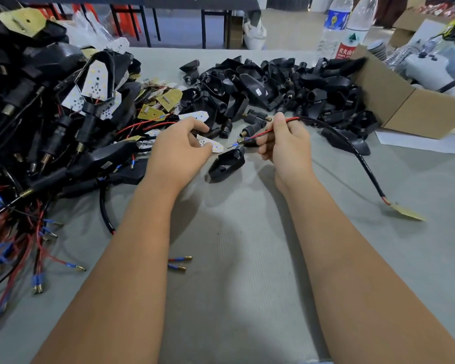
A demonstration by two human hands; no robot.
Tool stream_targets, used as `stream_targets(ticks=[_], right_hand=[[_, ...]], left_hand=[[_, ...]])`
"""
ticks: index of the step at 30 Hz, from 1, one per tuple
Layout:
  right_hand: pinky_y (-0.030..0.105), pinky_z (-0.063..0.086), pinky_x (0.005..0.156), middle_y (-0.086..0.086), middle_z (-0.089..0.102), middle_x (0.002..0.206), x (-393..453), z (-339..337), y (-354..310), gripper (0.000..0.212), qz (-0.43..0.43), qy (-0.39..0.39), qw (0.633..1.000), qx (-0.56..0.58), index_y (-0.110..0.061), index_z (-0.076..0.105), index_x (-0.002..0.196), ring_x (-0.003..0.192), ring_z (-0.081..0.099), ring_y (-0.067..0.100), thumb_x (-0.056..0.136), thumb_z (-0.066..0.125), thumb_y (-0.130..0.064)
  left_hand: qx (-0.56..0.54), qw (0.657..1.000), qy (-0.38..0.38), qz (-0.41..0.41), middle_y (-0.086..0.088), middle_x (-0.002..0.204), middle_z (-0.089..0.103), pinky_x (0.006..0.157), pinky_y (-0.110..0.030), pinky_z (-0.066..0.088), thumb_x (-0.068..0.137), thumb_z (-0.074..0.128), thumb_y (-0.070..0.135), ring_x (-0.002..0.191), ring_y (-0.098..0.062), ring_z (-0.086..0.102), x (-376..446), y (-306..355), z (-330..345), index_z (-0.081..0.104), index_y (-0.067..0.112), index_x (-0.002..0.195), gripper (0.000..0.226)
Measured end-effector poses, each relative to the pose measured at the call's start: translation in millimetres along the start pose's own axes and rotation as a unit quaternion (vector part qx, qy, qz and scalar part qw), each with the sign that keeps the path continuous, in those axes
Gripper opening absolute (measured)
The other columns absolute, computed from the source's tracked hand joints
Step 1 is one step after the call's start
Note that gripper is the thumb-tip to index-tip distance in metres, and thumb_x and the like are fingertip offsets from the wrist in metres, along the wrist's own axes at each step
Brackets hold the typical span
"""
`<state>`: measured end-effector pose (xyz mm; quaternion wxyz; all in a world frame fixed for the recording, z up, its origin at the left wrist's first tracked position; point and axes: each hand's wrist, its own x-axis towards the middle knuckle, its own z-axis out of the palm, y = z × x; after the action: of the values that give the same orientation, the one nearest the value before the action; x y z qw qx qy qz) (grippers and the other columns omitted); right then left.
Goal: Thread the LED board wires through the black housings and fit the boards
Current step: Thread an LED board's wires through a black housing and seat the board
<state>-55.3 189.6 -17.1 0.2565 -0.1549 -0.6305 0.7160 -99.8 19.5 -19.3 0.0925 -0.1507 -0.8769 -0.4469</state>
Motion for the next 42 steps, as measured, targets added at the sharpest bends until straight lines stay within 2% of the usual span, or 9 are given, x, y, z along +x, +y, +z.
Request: stream_targets(ticks=[5, 8, 14, 20, 23, 27, 32, 37, 42], right_hand=[[0.021, 0.035, 0.042, 0.002, 0.056, 0.054, 0, 0, -1, 0.031, 0.015, -0.018, 1.0, 0.005, -0.012, 0.051, 0.078, 0.041, 0.044, 0.011, 0.104, 0.042, -0.026], [0.022, 0.041, 0.045, 0.003, 0.062, 0.06, -1, -2, -1, 0.021, 0.01, -0.035, 0.999, 0.017, -0.011, 0.054, 0.081, 0.046, 0.052, 0.011, 0.101, 0.051, -0.018], [0.021, 0.048, 0.053, 0.001, 0.065, 0.065, -1, -3, -1, 0.012, -0.029, -0.042, 0.999, 0.016, -0.011, 0.06, 0.083, 0.055, 0.059, 0.012, 0.09, 0.063, -0.003], [0.024, 0.053, 0.063, 0.003, 0.069, 0.076, -1, -1, -2, 0.01, -0.041, -0.031, 0.999, 0.009, -0.012, 0.057, 0.085, 0.065, 0.066, 0.01, 0.094, 0.059, -0.006], [0.026, 0.056, 0.065, 0.01, 0.071, 0.079, -4, 0, -5, 0.009, -0.039, -0.06, 0.996, 0.046, -0.008, 0.054, 0.088, 0.066, 0.067, 0.015, 0.096, 0.055, -0.002], [0.025, 0.055, 0.065, 0.009, 0.069, 0.073, -8, 0, -8, 0.005, -0.039, -0.106, 0.991, 0.068, -0.003, 0.059, 0.089, 0.065, 0.066, 0.016, 0.093, 0.059, 0.0], [0.024, 0.054, 0.063, 0.008, 0.069, 0.071, -9, 1, -9, 0.005, -0.022, -0.132, 0.988, 0.076, -0.004, 0.063, 0.088, 0.063, 0.065, 0.015, 0.09, 0.064, 0.001], [0.019, 0.055, 0.064, 0.01, 0.068, 0.077, -7, 0, -9, 0.006, 0.019, -0.097, 0.981, 0.165, -0.001, 0.064, 0.089, 0.064, 0.066, 0.011, 0.092, 0.06, 0.001], [0.02, 0.056, 0.068, 0.013, 0.067, 0.082, -6, -3, -9, 0.009, 0.027, -0.074, 0.98, 0.183, -0.003, 0.065, 0.087, 0.066, 0.065, 0.013, 0.093, 0.059, 0.0]], left_hand=[[-0.019, 0.999, -0.035, 0.024, 0.012, 0.083, 0.062, 0.059, -0.018, 0.045, 0.078, 0.055, 0.006, 0.068, 0.001, 0.057, -4, 16, 12, 0.059, 0.036, 0.079, 0.03], [0.026, 0.995, -0.083, 0.044, 0.013, 0.081, 0.06, 0.068, -0.03, 0.047, 0.08, 0.06, 0.009, 0.079, -0.013, 0.06, -8, 18, 18, 0.054, 0.032, 0.081, 0.024], [0.173, 0.985, -0.012, 0.017, 0.013, 0.069, 0.047, 0.066, -0.031, 0.035, 0.082, 0.063, 0.027, 0.085, -0.024, 0.051, -9, 22, 16, 0.054, 0.029, 0.101, 0.021], [0.168, 0.984, 0.0, 0.064, -0.004, 0.123, 0.048, 0.082, -0.034, 0.041, 0.08, 0.061, 0.018, 0.109, -0.026, 0.049, -12, 27, 20, 0.05, 0.02, 0.122, 0.044], [0.09, 0.989, 0.053, 0.101, -0.001, 0.127, 0.053, 0.092, -0.027, 0.037, 0.084, 0.056, 0.011, 0.12, -0.021, 0.044, -10, 31, 19, 0.057, 0.017, 0.123, 0.039], [-0.11, 0.993, 0.01, 0.03, 0.014, 0.103, 0.066, 0.086, -0.011, 0.044, 0.095, 0.056, 0.019, 0.096, 0.004, 0.06, -10, 35, 16, 0.067, 0.019, 0.115, 0.023], [-0.159, 0.987, -0.007, 0.024, 0.006, 0.075, 0.071, 0.074, -0.023, 0.054, 0.093, 0.063, 0.015, 0.071, -0.004, 0.065, -6, 28, 15, 0.071, 0.026, 0.082, 0.017], [-0.219, 0.975, -0.025, -0.029, 0.007, 0.073, 0.072, 0.051, -0.02, 0.051, 0.095, 0.061, 0.017, 0.061, -0.009, 0.069, -4, 25, 14, 0.069, 0.024, 0.082, 0.017], [-0.283, 0.958, -0.028, -0.038, 0.005, 0.064, 0.07, 0.055, -0.015, 0.05, 0.091, 0.065, 0.007, 0.056, -0.005, 0.064, -3, 20, 11, 0.072, 0.018, 0.079, 0.018]])
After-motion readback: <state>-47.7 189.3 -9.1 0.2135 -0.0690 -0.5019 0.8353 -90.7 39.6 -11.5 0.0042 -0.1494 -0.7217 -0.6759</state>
